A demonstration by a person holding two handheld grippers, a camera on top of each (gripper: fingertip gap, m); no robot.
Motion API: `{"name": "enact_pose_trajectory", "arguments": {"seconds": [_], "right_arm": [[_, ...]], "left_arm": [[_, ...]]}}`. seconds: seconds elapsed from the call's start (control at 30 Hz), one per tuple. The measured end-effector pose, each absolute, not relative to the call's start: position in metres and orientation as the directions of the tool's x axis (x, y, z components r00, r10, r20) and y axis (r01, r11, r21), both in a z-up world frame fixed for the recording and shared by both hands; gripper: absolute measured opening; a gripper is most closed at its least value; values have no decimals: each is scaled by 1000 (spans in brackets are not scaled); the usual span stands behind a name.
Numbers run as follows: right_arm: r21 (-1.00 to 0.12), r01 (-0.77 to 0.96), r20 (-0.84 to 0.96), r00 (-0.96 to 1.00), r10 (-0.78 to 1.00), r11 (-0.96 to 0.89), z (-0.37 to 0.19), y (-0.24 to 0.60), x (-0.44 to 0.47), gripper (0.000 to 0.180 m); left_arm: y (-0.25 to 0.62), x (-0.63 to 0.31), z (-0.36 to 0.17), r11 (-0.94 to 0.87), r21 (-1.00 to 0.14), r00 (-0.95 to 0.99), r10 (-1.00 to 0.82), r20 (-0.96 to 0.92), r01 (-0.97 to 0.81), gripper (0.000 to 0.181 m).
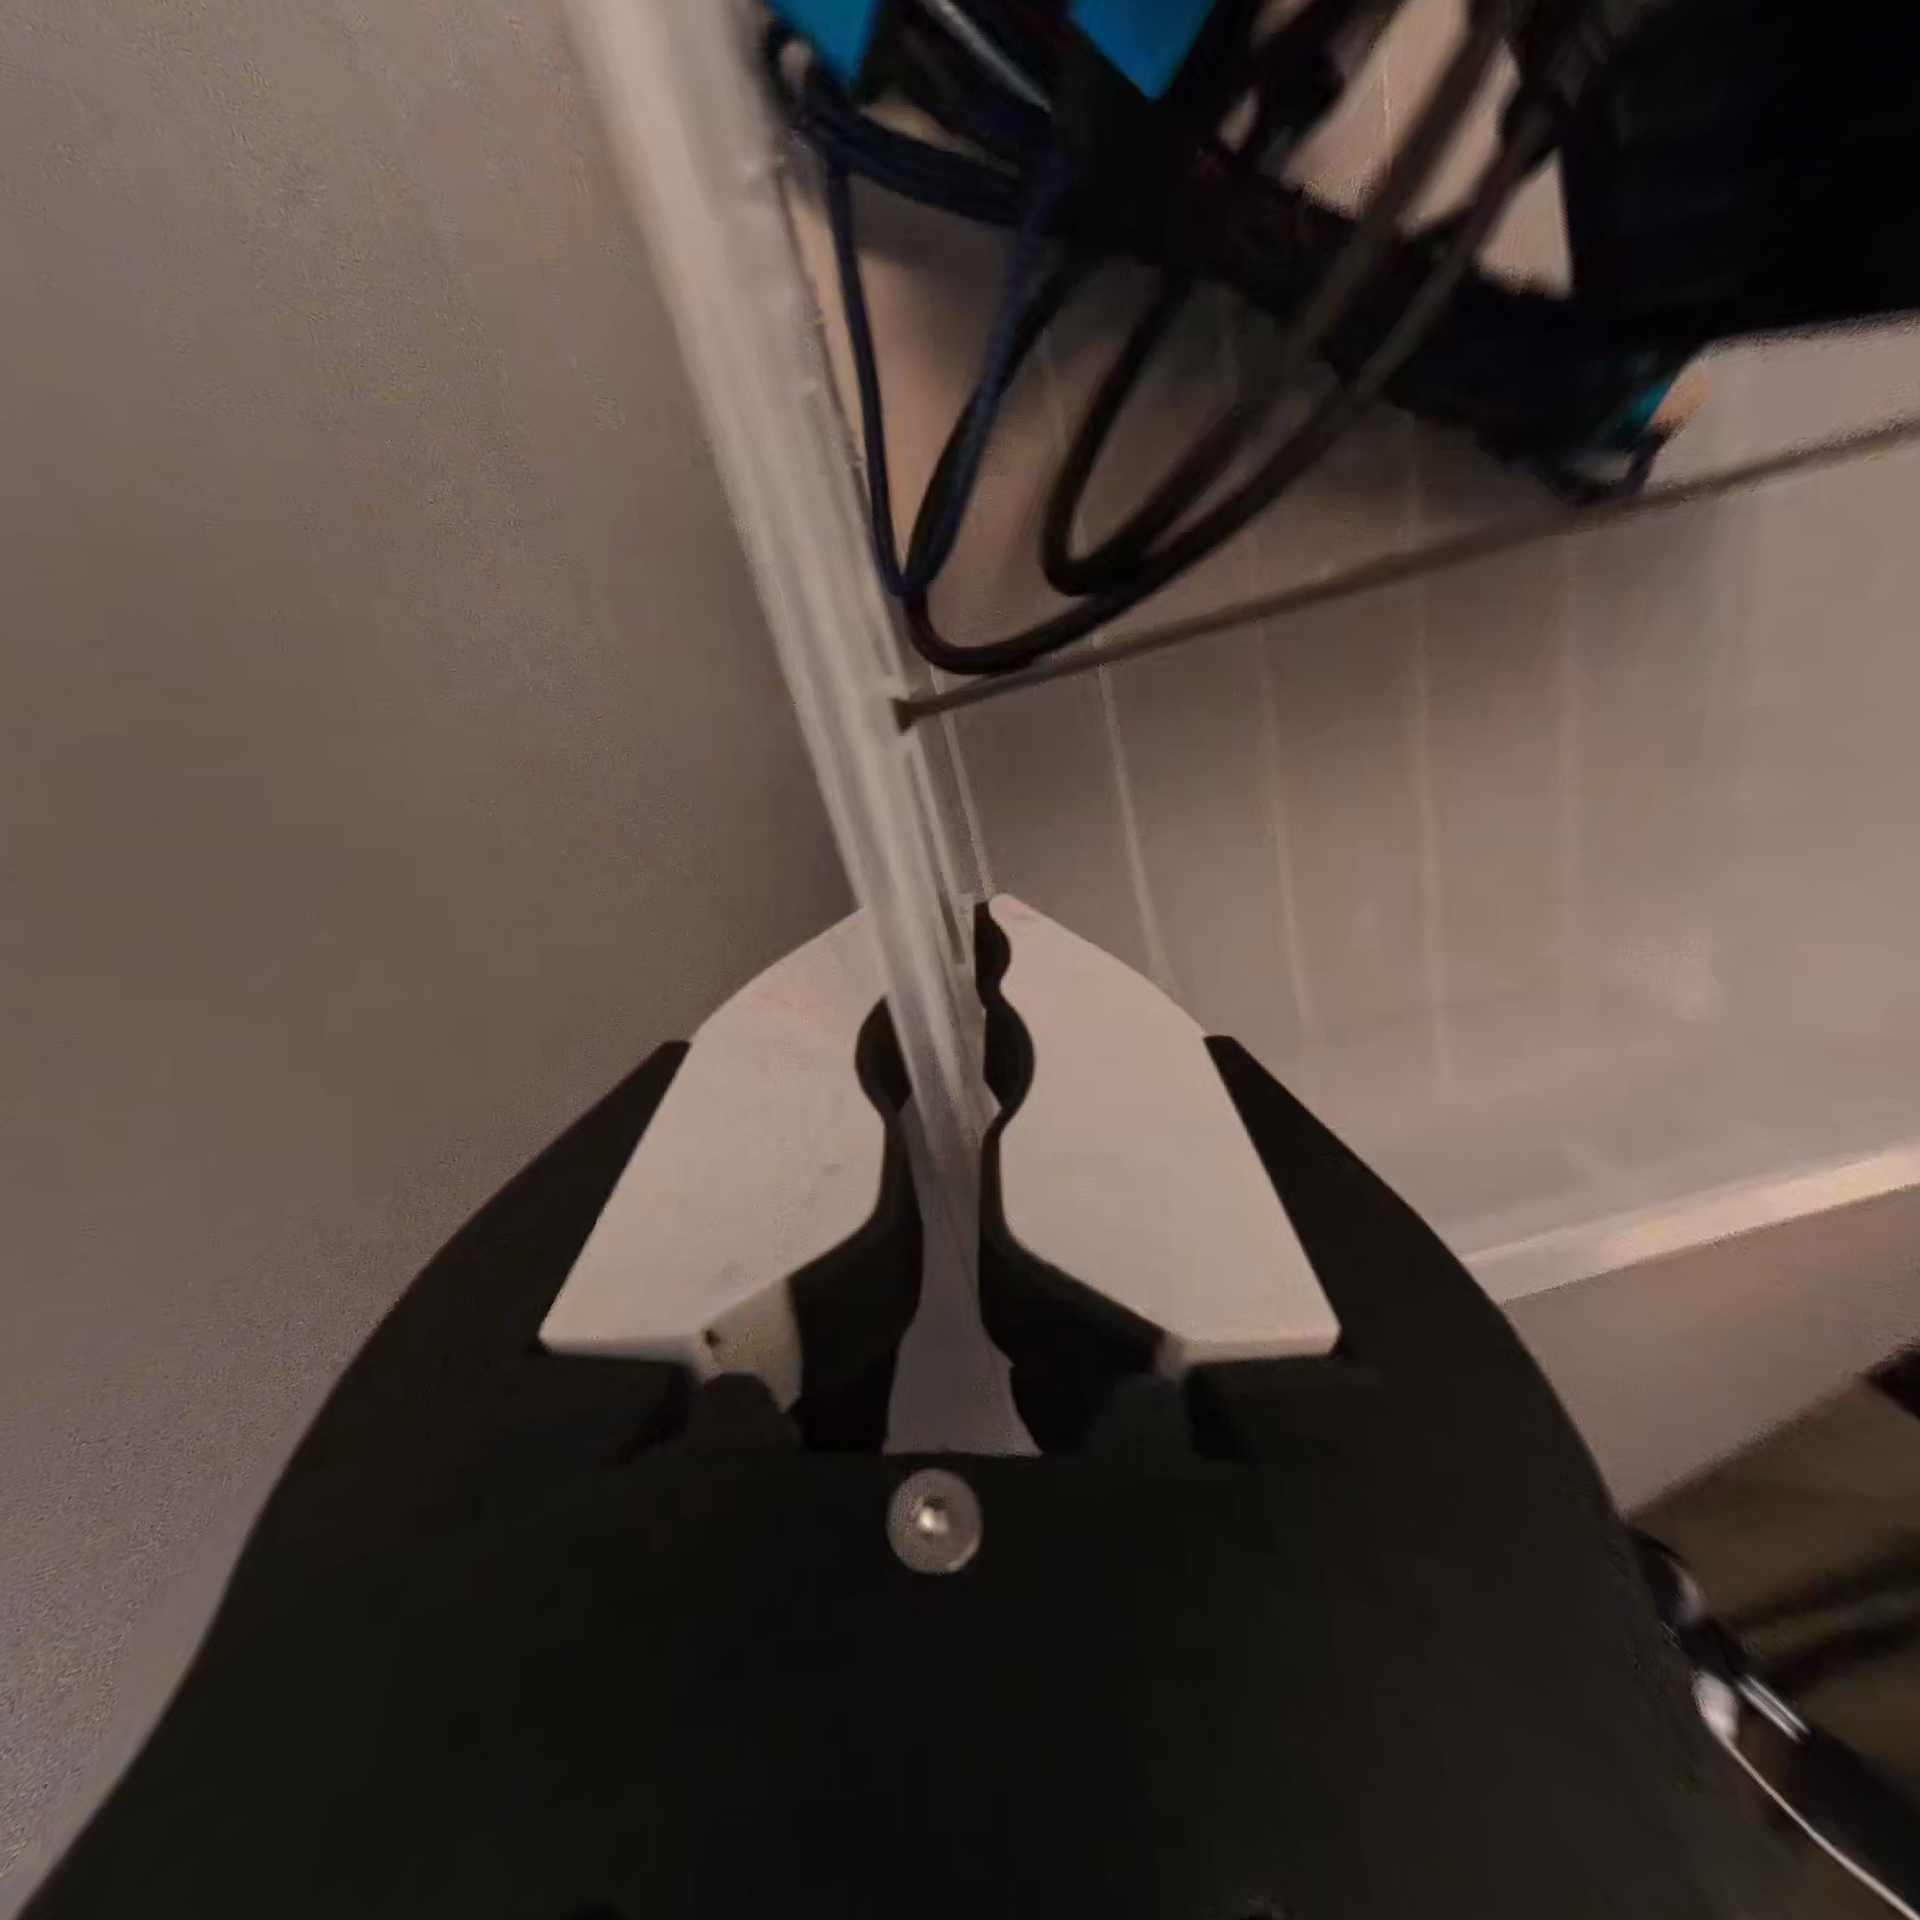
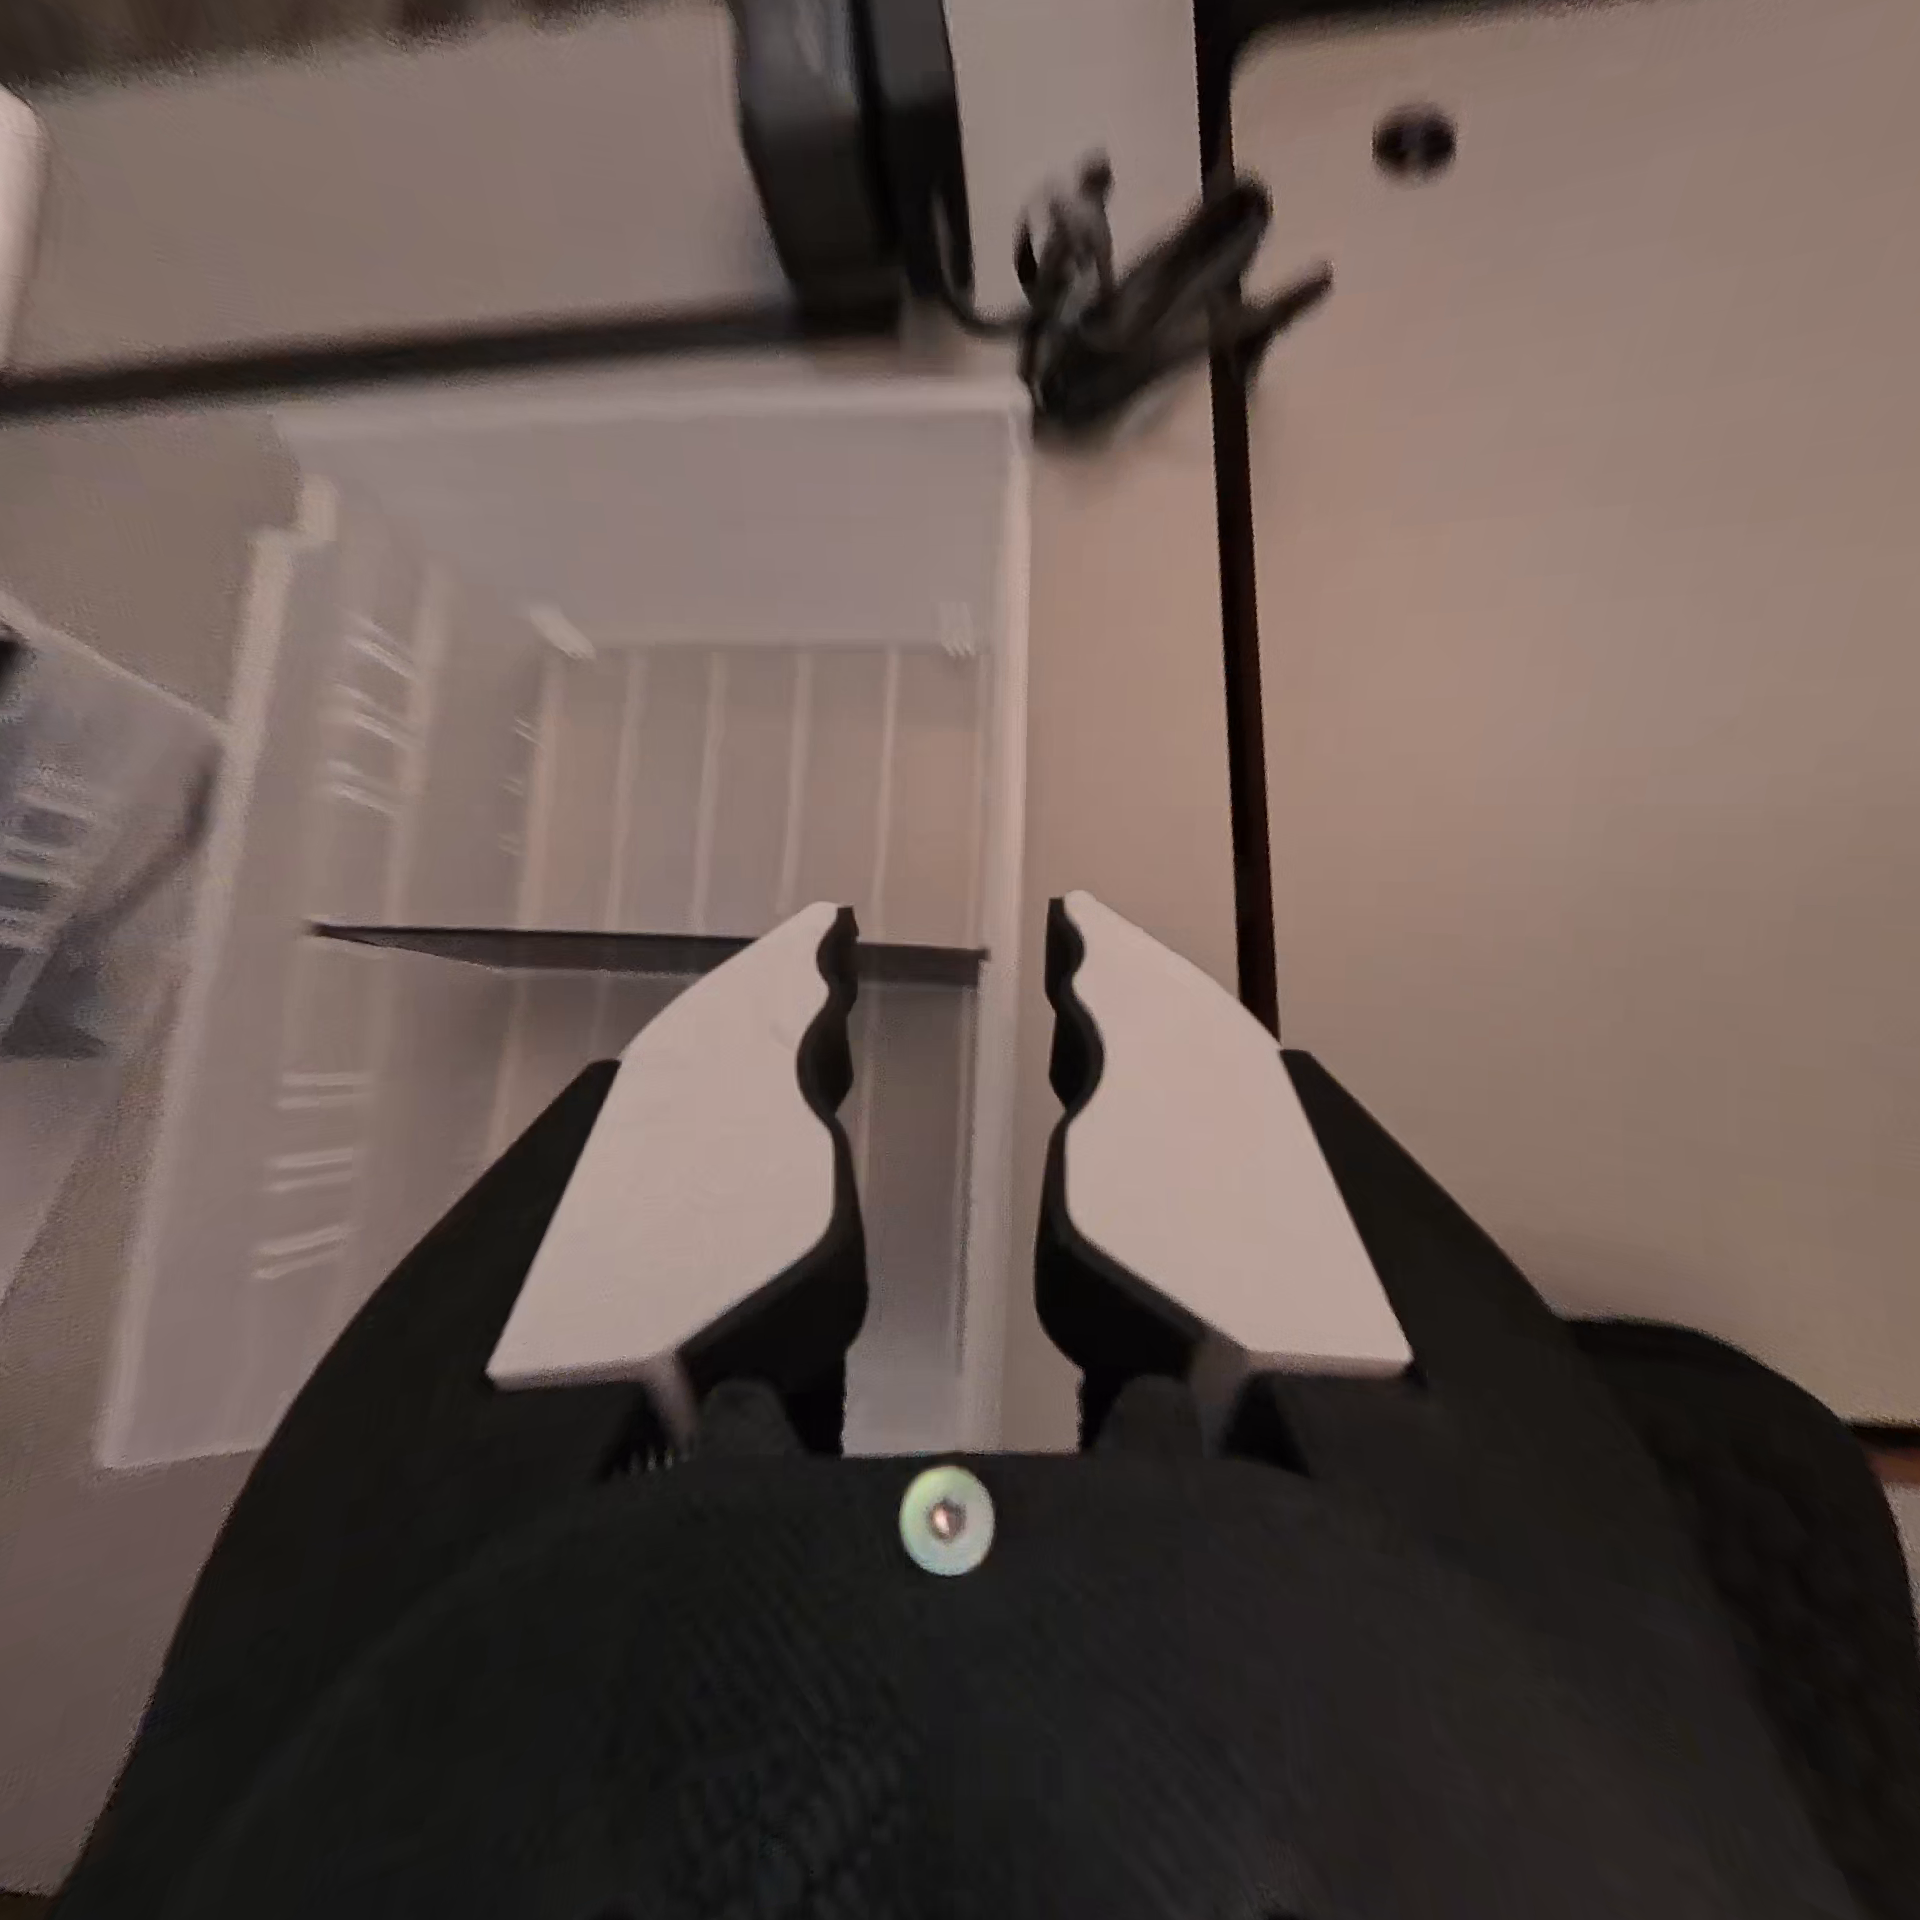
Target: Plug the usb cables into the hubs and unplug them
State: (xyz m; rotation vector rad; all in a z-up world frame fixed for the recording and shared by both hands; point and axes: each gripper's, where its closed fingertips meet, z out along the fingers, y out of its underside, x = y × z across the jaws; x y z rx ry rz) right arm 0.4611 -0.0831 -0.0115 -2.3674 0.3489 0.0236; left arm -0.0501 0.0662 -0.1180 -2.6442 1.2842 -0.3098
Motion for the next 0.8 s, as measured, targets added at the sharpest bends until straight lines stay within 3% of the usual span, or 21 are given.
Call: {"name": "enact_pose_trajectory", "arguments": {"seconds": [0.03,0.13,0.23,0.43,0.53,0.63,0.73,0.8], "right_arm": [[-718,-249,-130,965,-227,-650,3,-83,456,35],[-804,-235,-188,972,-141,-547,34,-88,433,31],[-803,-237,-204,971,-122,-546,32,-94,432,22],[-549,-200,-65,978,-197,-811,-53,-122,471,32],[-523,-207,-158,977,-145,-827,-66,-124,458,38],[-382,-235,-195,966,-170,-894,-89,-138,452,39],[-271,-234,-196,963,-184,-934,-109,-142,444,37],[-190,-209,-148,972,-183,-959,-122,-148,442,19]], "left_arm": [[71,-60,-118,-621,-256,610,-782,131,-741,4],[82,-103,-117,-628,-215,618,-777,118,-748,3],[87,-153,-117,-694,-185,674,-720,163,-696,4],[97,-282,-115,-815,-149,798,-579,167,-560,4],[104,-342,-114,-874,-176,862,-479,164,-452,4],[109,-390,-113,-928,-190,919,-354,176,-321,4],[114,-424,-112,-957,-207,953,-241,185,-202,4],[117,-439,-112,-966,-218,964,-184,192,-141,4]]}}
